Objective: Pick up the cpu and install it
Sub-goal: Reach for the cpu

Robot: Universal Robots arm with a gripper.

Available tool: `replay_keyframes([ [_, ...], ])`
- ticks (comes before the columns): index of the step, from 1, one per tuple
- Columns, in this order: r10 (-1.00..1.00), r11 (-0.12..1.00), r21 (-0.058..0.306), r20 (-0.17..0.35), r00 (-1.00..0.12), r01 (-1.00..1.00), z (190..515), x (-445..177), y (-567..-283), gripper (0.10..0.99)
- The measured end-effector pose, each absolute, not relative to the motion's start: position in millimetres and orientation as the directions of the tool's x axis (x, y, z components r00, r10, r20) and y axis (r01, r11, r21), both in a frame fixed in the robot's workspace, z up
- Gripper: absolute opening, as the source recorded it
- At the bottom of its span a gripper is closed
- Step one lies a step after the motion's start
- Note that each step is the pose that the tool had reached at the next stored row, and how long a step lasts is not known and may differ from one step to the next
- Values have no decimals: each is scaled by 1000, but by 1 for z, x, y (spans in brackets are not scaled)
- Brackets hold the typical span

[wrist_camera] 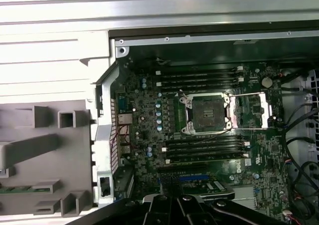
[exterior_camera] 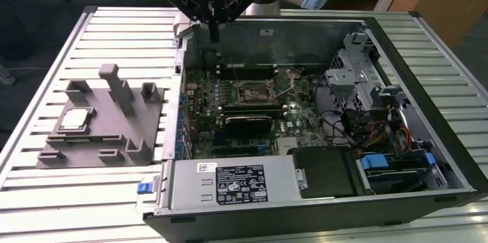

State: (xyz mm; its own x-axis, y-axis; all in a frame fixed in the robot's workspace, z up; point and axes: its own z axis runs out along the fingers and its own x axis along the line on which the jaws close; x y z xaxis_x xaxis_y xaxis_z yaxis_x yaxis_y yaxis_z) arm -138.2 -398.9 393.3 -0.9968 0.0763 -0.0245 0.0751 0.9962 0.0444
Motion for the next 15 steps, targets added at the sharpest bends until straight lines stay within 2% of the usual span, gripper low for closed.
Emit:
replay_keyframes([
  [15,76,996,45,-24,-997,75,393,-160,-399,106],
])
